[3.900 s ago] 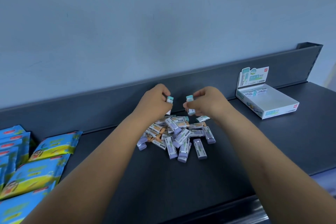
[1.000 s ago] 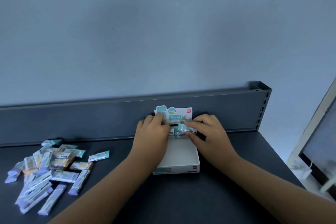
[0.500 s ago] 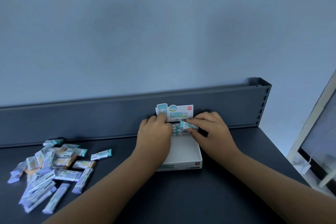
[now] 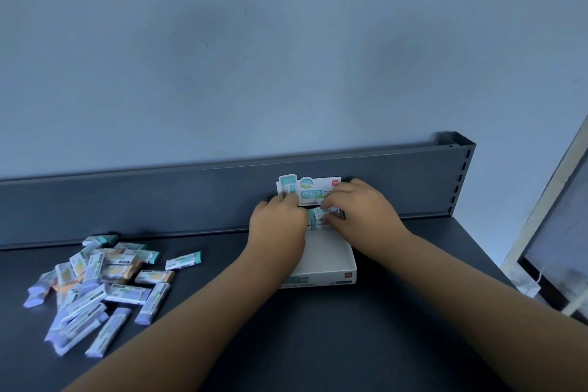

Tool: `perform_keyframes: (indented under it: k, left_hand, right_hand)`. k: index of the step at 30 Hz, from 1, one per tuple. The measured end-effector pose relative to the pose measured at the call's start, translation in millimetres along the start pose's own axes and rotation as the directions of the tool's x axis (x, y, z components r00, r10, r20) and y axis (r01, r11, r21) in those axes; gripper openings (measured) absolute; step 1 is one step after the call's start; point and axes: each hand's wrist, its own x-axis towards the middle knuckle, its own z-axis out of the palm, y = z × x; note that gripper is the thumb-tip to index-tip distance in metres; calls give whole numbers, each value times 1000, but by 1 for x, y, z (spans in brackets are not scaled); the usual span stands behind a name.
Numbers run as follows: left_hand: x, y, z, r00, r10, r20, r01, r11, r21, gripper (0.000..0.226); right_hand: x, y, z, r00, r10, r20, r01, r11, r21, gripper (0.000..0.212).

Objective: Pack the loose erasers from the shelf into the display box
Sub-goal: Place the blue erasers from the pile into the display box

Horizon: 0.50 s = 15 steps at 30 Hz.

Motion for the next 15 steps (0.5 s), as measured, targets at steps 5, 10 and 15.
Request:
perform_keyframes:
  k: [5, 10, 15]
  left_hand:
    - [-1, -2, 3, 999, -45, -14, 44, 998, -52, 32]
    - [-1, -7, 13, 994, -113, -3, 112, 989, -99, 26]
    - [-1, -10, 15, 987, -137, 80, 153, 953, -261, 20]
  right_hand:
    - [3, -4, 9, 998, 31, 50, -23, 985, -170, 13]
    - [2, -8, 11, 987, 127, 98, -104, 972, -211, 15]
    - [-4, -11, 9, 973, 188, 132, -173, 978, -113, 27]
